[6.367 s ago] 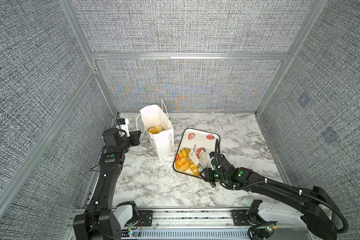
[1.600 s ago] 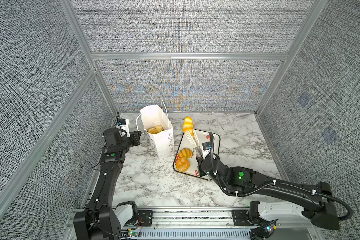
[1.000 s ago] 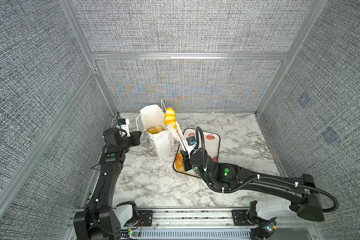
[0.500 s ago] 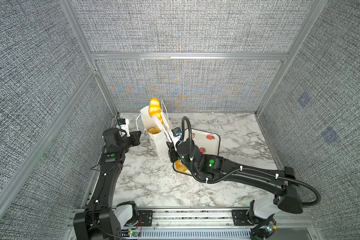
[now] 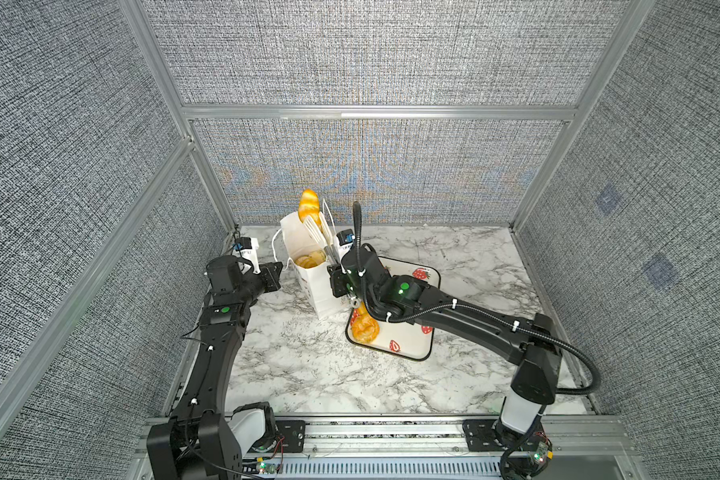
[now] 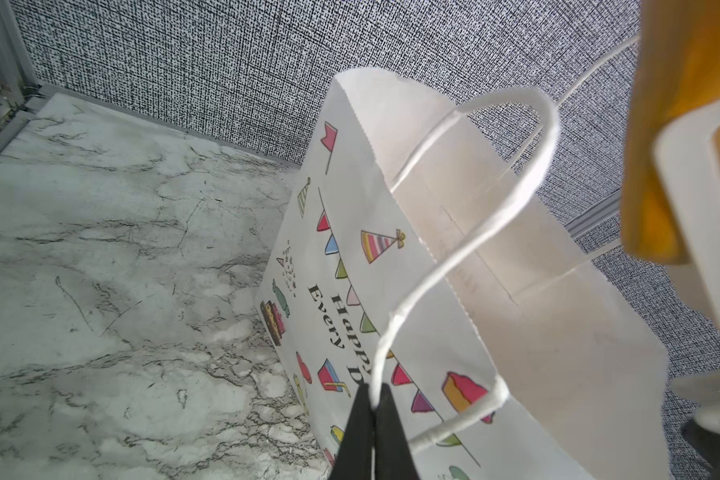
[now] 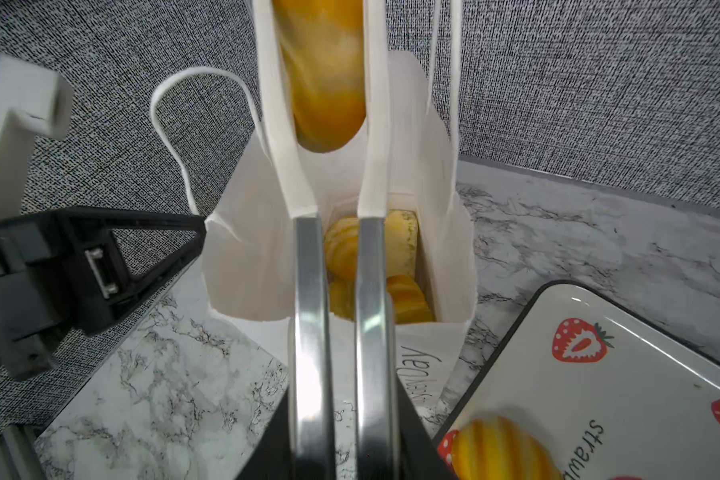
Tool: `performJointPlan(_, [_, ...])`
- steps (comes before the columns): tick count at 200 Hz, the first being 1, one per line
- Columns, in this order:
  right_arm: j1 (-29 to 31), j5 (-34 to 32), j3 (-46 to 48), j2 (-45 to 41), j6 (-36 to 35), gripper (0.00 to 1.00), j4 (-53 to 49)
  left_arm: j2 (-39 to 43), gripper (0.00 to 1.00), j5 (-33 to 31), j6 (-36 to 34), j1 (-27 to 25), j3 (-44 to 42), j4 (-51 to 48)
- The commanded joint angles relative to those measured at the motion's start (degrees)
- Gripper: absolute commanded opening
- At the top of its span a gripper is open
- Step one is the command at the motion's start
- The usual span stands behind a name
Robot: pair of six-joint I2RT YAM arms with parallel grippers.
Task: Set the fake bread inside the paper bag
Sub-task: 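Lower the roll into the bag opening and open the tongs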
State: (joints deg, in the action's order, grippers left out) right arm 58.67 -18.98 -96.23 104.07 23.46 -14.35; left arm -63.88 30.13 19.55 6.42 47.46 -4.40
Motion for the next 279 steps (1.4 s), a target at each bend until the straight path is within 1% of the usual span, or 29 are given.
performJointPlan(1, [-1.15,4.77,-3.24,2.14,3.3,0.27,-3.75,-0.11,0.0,-0.07,-0.2,0.0,-0.13,0.73])
performJointPlan(27, [-2.38,7.73,-4.93,4.2,5.18,0.27,-6.01,-0.11,0.0,0.02,-0.19,0.0,-0.17,0.8])
performJointPlan(54, [-2.84,8.08,-5.2,4.43,6.09,0.27,-6.9,0.06,0.0,0.02,-0.21,0.05,-0.17,0.84])
performJointPlan(119, [-2.82,7.67,-4.23,3.25,6.51,0.4,-7.1,0.11,0.0,0.1,-0.12,0.0,-0.18,0.84])
performJointPlan(195, [-2.8,6.94,-3.79,1.92,6.07,0.48,-6.92,-0.11,0.0,0.24,-0.03,0.0,-0.11,0.85])
performJointPlan(279, [-2.6,5.33,-1.27,-2.05,5.54,0.48,-6.13,-0.01,0.0,0.37,0.02,0.02,-0.11,0.94])
